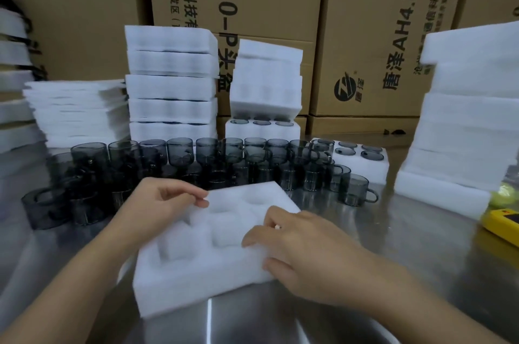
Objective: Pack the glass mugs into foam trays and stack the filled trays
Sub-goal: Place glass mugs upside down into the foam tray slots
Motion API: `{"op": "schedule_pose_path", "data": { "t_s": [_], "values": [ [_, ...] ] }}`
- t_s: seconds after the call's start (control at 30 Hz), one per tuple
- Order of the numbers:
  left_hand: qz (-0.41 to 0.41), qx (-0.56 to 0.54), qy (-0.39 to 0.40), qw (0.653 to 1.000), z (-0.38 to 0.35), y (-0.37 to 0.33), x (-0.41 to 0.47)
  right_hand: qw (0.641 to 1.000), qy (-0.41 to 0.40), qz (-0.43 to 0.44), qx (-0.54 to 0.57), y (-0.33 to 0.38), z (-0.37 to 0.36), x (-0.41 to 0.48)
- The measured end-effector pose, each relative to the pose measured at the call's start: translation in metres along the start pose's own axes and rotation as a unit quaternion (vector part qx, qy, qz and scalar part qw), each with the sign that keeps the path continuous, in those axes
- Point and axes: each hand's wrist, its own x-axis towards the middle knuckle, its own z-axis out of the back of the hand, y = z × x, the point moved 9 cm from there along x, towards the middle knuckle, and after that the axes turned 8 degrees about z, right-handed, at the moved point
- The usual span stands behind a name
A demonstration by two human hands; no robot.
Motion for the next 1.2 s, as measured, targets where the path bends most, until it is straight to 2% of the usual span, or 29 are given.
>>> {"op": "schedule_pose_path", "data": {
  "t_s": [0.07, 0.1, 0.17, 0.2, 0.23, 0.3, 0.4, 0.57, 0.9, 0.97, 1.03, 1.13, 1.2],
  "values": [
    [0.012, -0.006, 0.025, 1.000, -0.007, 0.003, 0.001, 0.995, -0.053, -0.046, 0.065, -0.020, 0.013, 0.003],
    [0.012, -0.010, 0.028, 0.999, -0.009, 0.003, 0.001, 0.983, -0.128, -0.098, 0.087, -0.043, 0.026, 0.003],
    [0.011, -0.027, 0.029, 0.999, -0.010, 0.002, 0.002, 0.932, -0.273, -0.231, 0.060, -0.107, 0.048, -0.009],
    [0.010, -0.036, 0.030, 0.999, -0.010, 0.002, 0.002, 0.906, -0.294, -0.303, 0.029, -0.139, 0.049, -0.018],
    [0.009, -0.041, 0.032, 0.999, -0.010, 0.002, 0.002, 0.887, -0.276, -0.370, 0.001, -0.167, 0.043, -0.026],
    [0.011, -0.048, 0.036, 0.998, -0.011, 0.002, 0.003, 0.859, -0.187, -0.475, -0.030, -0.208, 0.015, -0.043],
    [0.017, -0.059, 0.042, 0.997, -0.013, 0.003, 0.003, 0.836, -0.114, -0.531, -0.079, -0.231, -0.014, -0.061],
    [0.029, -0.056, 0.035, 0.997, -0.015, 0.006, 0.004, 0.829, -0.091, -0.537, -0.124, -0.231, -0.018, -0.063],
    [0.035, -0.033, 0.031, 0.998, -0.014, 0.009, 0.006, 0.859, -0.037, -0.488, -0.151, -0.205, -0.005, -0.053],
    [0.038, -0.022, 0.032, 0.999, -0.014, 0.010, 0.006, 0.863, -0.065, -0.483, -0.135, -0.195, 0.008, -0.048],
    [0.038, -0.019, 0.037, 0.998, -0.016, 0.008, 0.005, 0.877, -0.126, -0.449, -0.112, -0.180, 0.026, -0.037],
    [0.042, -0.021, 0.040, 0.998, -0.015, 0.008, 0.004, 0.913, -0.226, -0.338, -0.009, -0.146, 0.055, -0.001],
    [0.048, -0.024, 0.040, 0.998, -0.014, 0.009, 0.004, 0.935, -0.244, -0.249, 0.057, -0.118, 0.067, 0.030]
  ]
}}
